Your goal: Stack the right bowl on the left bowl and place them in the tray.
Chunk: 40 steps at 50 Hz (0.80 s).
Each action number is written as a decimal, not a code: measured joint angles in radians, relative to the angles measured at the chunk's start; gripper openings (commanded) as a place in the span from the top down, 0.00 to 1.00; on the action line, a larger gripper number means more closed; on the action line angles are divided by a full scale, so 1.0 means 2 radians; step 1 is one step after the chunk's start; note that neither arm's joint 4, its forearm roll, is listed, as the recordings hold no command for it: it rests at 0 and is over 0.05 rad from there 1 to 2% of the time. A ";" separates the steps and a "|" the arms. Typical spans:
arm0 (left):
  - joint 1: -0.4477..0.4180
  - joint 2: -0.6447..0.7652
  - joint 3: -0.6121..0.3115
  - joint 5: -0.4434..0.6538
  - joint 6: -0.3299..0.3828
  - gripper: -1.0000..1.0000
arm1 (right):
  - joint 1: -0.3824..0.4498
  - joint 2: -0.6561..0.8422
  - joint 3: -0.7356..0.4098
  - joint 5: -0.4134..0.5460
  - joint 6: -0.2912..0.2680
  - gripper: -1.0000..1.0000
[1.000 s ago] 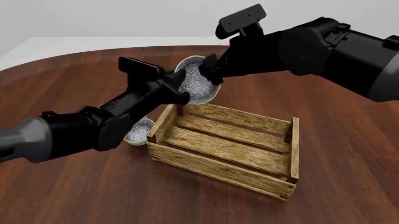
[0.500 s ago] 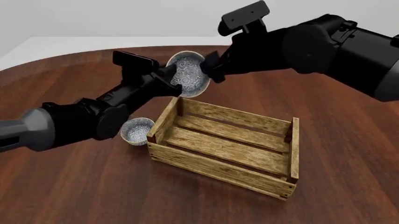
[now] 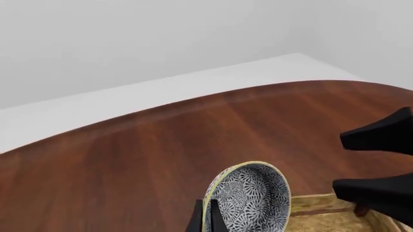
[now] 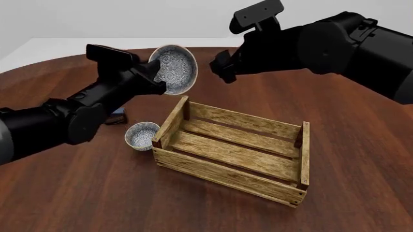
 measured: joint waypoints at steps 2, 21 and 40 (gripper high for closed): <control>0.003 -0.007 0.003 0.005 0.000 1.00 | 0.000 0.000 0.000 0.000 0.000 0.00; 0.032 -0.079 0.041 0.055 0.001 1.00 | -0.001 0.000 0.002 0.000 -0.005 0.00; 0.054 -0.123 0.075 0.071 -0.004 1.00 | 0.001 -0.020 0.022 -0.012 -0.004 0.00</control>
